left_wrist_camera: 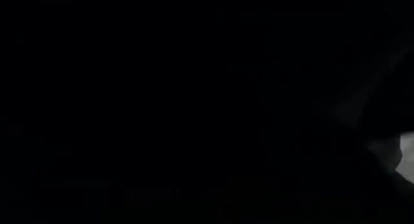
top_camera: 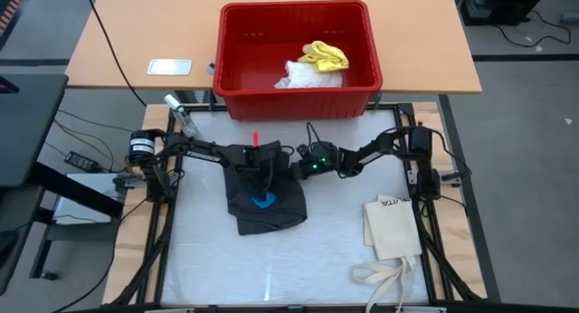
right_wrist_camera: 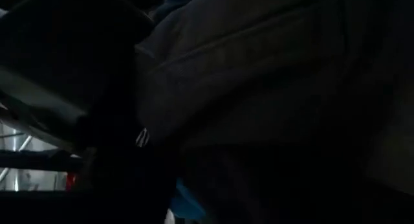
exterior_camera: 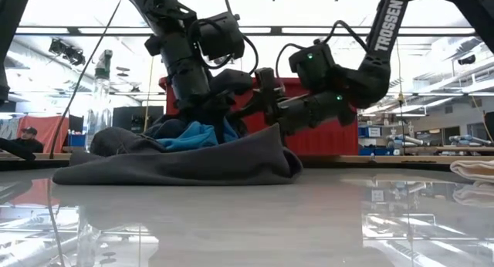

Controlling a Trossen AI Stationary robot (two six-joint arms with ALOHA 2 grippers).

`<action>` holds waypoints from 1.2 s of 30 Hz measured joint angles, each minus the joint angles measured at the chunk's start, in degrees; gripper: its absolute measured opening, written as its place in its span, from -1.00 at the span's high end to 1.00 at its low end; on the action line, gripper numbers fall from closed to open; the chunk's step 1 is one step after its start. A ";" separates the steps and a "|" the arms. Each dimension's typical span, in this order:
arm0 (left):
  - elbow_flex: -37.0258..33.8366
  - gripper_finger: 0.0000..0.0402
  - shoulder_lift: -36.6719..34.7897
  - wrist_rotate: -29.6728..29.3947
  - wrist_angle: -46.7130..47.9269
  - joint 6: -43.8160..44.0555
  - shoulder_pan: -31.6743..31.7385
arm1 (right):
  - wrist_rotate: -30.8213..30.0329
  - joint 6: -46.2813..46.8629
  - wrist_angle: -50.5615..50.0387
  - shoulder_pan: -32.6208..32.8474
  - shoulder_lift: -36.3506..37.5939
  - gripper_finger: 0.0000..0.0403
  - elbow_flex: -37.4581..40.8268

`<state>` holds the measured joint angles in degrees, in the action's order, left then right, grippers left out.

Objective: Fold laundry
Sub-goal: Put the stacked shorts into the red laundry bin

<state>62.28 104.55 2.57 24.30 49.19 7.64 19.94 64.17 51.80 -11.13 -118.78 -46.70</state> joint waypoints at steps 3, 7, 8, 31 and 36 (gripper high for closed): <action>-0.28 0.75 -0.55 -0.29 -1.23 -4.31 0.30 | 3.76 -0.32 -0.03 -0.81 0.22 -0.04 -0.13; -0.50 0.75 -1.16 -1.72 -2.78 -8.88 0.31 | 10.03 1.56 1.79 -2.03 0.04 0.39 0.07; -0.50 0.75 -1.18 -1.68 -2.70 -9.52 0.31 | 11.10 2.19 1.71 -2.43 0.14 0.47 0.14; 6.16 0.75 -1.54 -2.24 0.64 -28.50 -1.60 | 23.33 0.60 3.85 -5.18 8.27 0.90 4.05; 19.72 0.75 -1.86 -4.13 19.66 -34.37 -1.57 | 26.68 1.96 3.66 -5.51 14.40 0.90 2.28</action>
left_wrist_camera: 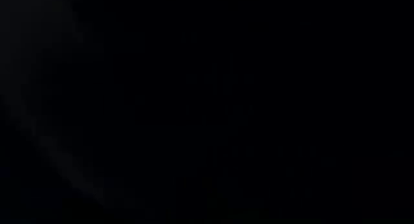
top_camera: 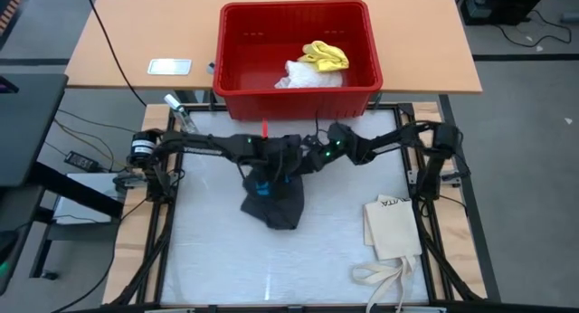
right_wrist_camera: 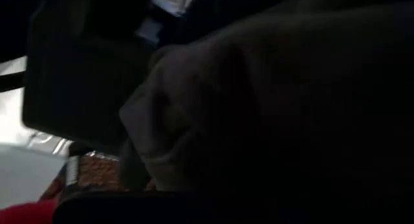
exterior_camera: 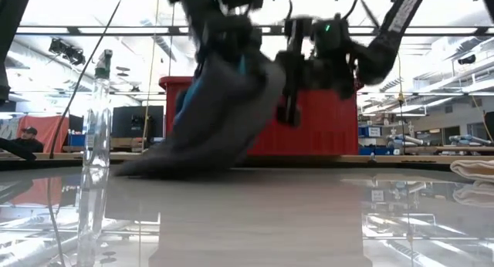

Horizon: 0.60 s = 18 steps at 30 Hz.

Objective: Fold laundry
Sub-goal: Put the stacked shorts into the red laundry bin

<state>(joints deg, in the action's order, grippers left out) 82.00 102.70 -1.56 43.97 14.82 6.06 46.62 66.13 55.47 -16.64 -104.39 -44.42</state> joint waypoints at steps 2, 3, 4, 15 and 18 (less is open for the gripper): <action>5.54 0.75 0.00 -1.48 4.89 -1.89 0.23 | 0.77 0.07 -0.95 -0.64 3.10 0.90 -0.70; 8.03 0.75 -0.10 -2.21 7.35 -2.91 0.48 | 0.77 -0.10 -1.41 -1.01 4.52 0.90 -1.38; 10.37 0.75 -0.18 -2.64 9.49 -3.77 0.73 | 0.78 -0.34 -2.31 -1.37 5.73 0.90 -2.26; 32.96 0.75 -0.33 -7.03 25.02 -16.84 5.55 | 5.44 -8.81 -21.76 -8.80 9.02 0.90 -24.22; 38.39 0.75 -0.37 -7.64 26.76 -19.51 8.47 | 6.48 -9.36 -26.19 -11.22 6.65 0.90 -33.15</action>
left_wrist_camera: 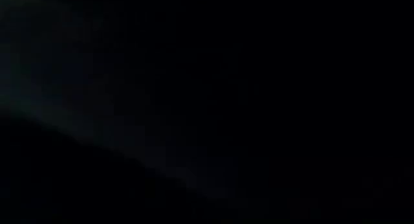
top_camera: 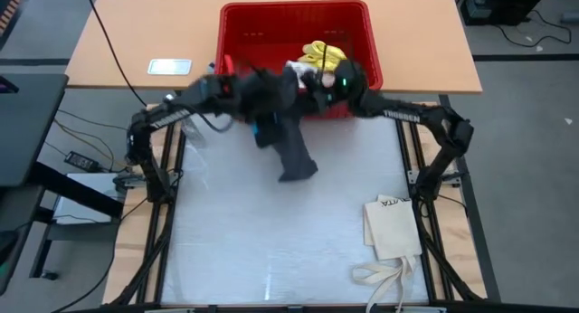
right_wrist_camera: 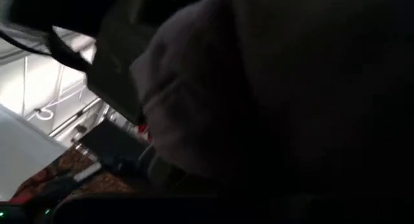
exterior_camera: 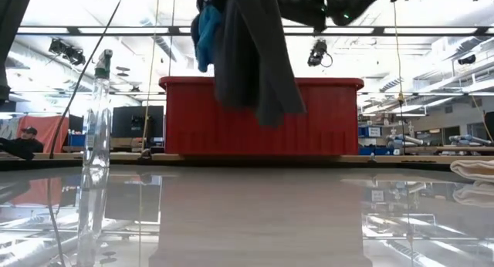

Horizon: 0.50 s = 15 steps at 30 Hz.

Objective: Fold laundry
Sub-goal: Put the stacked shorts into the red laundry bin

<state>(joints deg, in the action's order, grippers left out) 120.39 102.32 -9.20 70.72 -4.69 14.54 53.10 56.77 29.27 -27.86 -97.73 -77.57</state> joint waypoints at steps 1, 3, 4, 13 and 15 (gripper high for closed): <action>1.66 0.75 -0.02 -0.01 -0.06 -0.89 1.11 | 0.09 -0.02 -1.16 -0.90 -1.11 0.90 -3.45; 5.00 0.75 0.00 -0.09 -1.18 -2.65 3.49 | 0.00 -0.48 -3.26 -2.60 -3.76 0.90 -10.44; 6.65 0.75 0.00 0.03 -2.32 -3.59 4.65 | -0.14 -0.79 -4.19 -3.41 -5.22 0.90 -14.21; 13.67 0.75 0.37 4.20 -36.06 -13.01 16.85 | -11.23 -8.81 -8.29 -8.74 -21.97 0.90 -51.91; 12.97 0.75 0.62 6.93 -37.16 -13.03 20.04 | -11.35 -10.28 -12.26 -9.94 -26.20 0.90 -58.36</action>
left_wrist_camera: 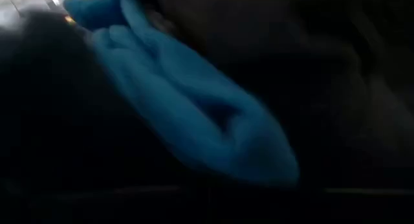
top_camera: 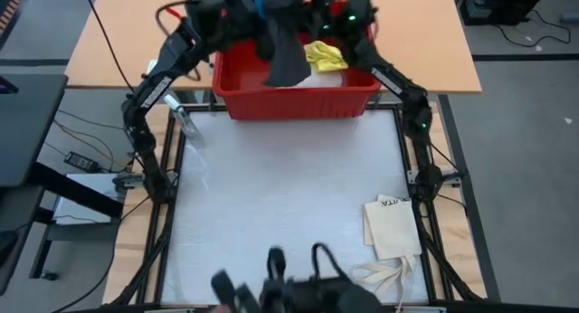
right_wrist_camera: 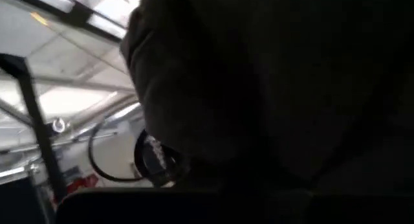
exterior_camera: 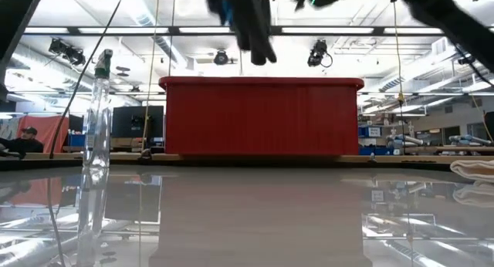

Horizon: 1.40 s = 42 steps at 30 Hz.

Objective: Fold laundry
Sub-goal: Put the stacked shorts into the red laundry bin

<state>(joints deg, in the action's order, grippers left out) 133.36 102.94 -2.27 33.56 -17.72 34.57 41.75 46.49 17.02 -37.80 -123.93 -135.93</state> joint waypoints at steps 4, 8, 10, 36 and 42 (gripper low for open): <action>-1.95 0.75 2.90 8.71 0.12 1.63 6.66 | -3.01 0.91 4.16 -2.60 -2.51 0.90 4.54; -4.07 0.75 7.39 15.03 -1.16 3.94 10.95 | -1.05 1.30 2.87 -5.31 -6.02 0.90 4.60; -5.90 0.75 9.60 20.30 -2.48 4.78 13.23 | 0.20 1.61 2.15 -6.56 -7.85 0.90 4.70; -21.26 0.00 22.76 42.73 -12.53 30.52 23.85 | -13.12 -10.64 -24.52 -12.21 -14.08 0.14 7.75; -20.93 -0.36 14.79 43.59 -5.51 23.01 26.55 | -12.84 -10.24 -23.92 -13.13 -14.08 -0.23 7.80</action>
<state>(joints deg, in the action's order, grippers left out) 112.42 117.73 41.32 28.05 5.29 61.12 28.91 36.25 -6.90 -50.93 -138.02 -128.13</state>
